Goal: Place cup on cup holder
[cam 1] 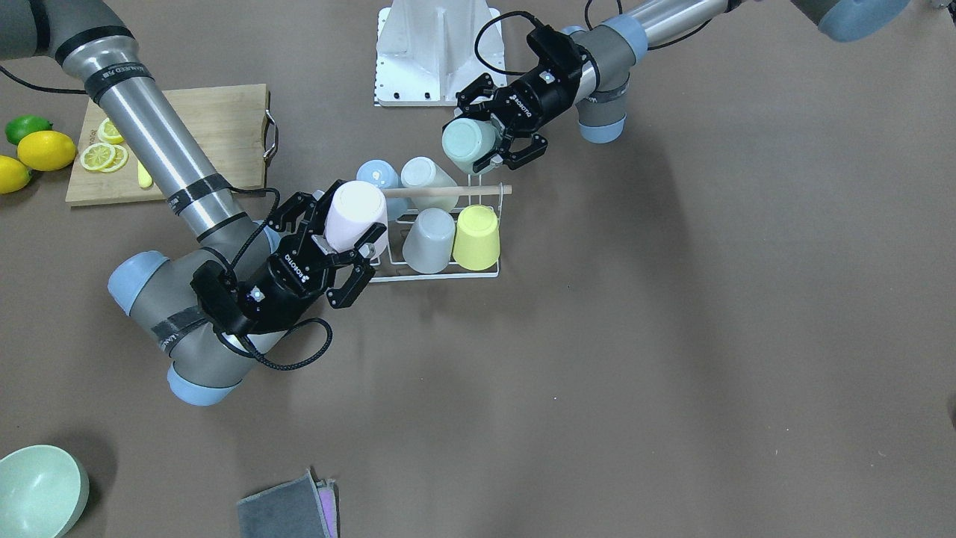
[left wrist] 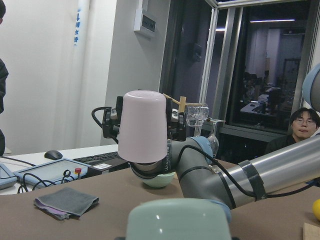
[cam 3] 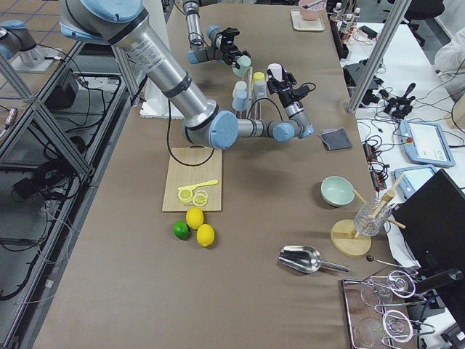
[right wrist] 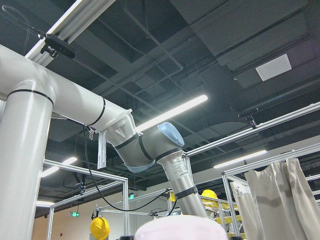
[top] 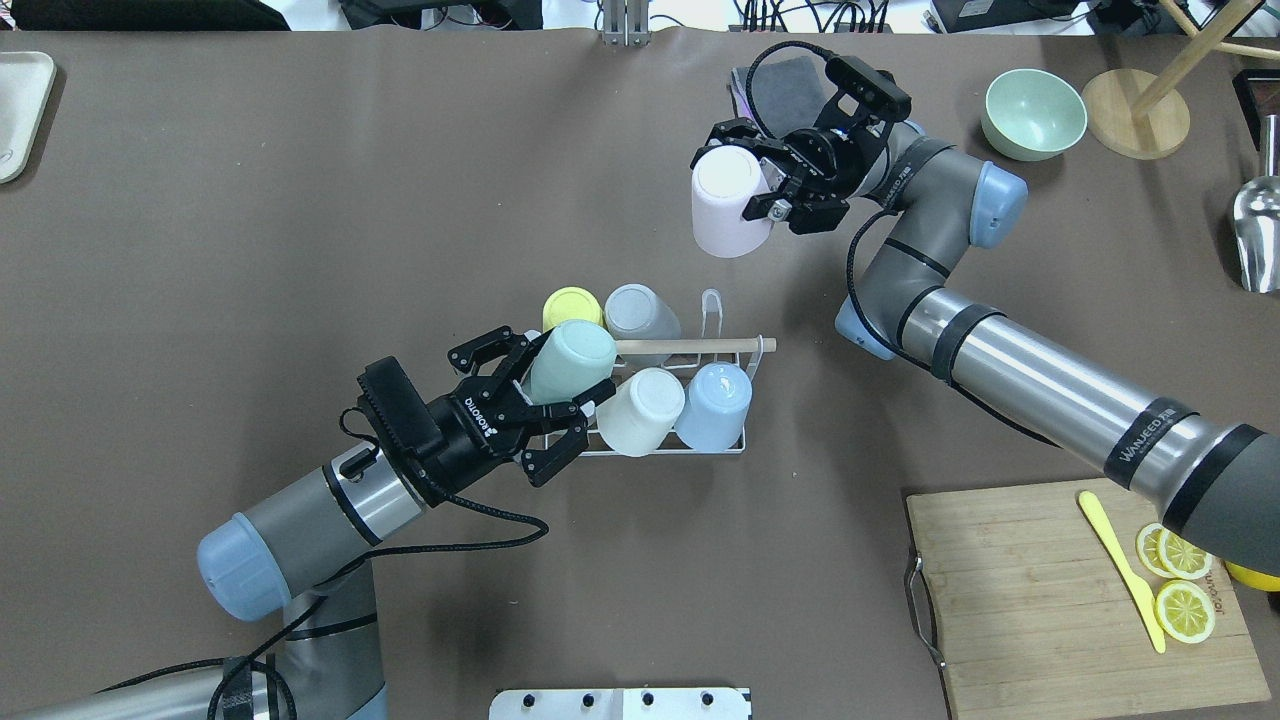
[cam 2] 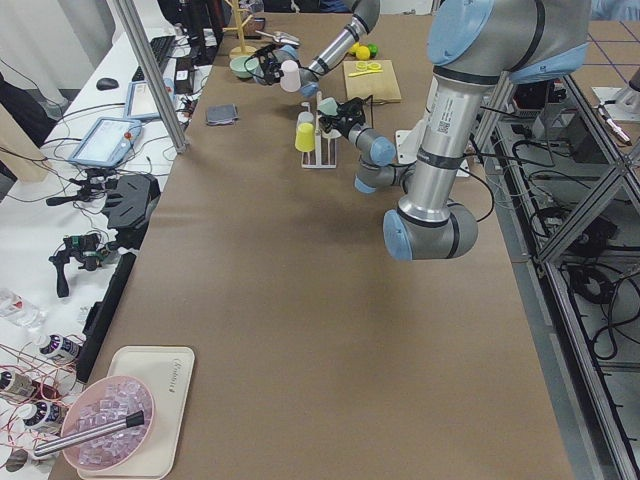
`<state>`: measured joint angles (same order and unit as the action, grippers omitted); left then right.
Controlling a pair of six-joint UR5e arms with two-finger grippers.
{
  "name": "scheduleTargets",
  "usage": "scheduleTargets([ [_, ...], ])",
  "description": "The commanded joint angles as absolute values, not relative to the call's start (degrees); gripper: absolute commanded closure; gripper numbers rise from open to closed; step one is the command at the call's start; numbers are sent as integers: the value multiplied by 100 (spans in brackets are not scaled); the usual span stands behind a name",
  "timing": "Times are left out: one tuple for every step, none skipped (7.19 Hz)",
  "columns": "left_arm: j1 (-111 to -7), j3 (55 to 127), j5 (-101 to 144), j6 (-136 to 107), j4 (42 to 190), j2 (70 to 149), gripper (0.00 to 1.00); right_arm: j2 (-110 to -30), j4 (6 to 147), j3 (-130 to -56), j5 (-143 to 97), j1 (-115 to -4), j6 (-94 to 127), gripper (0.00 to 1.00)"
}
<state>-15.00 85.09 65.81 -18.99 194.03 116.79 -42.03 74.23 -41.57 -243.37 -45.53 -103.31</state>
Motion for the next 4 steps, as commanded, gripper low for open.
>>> scheduleTargets([
  [-1512, 8517, 6574, -1618, 19433, 11681, 100, -4289, 7427, -4201, -24179, -4413, -10353, 98],
  [-1520, 8525, 6574, -1565, 19433, 11689, 100, -4341, 7427, -4192, -24100, -4369, -10371, 98],
  [-1521, 8525, 6574, -1504, 19433, 11689, 100, -4342, 7435, -4192, -24056, -4299, -10380, 98],
  [-1512, 8525, 6574, -1503, 19433, 11689, 100, -4342, 7505, -4201, -24012, -4280, -10389, 98],
])
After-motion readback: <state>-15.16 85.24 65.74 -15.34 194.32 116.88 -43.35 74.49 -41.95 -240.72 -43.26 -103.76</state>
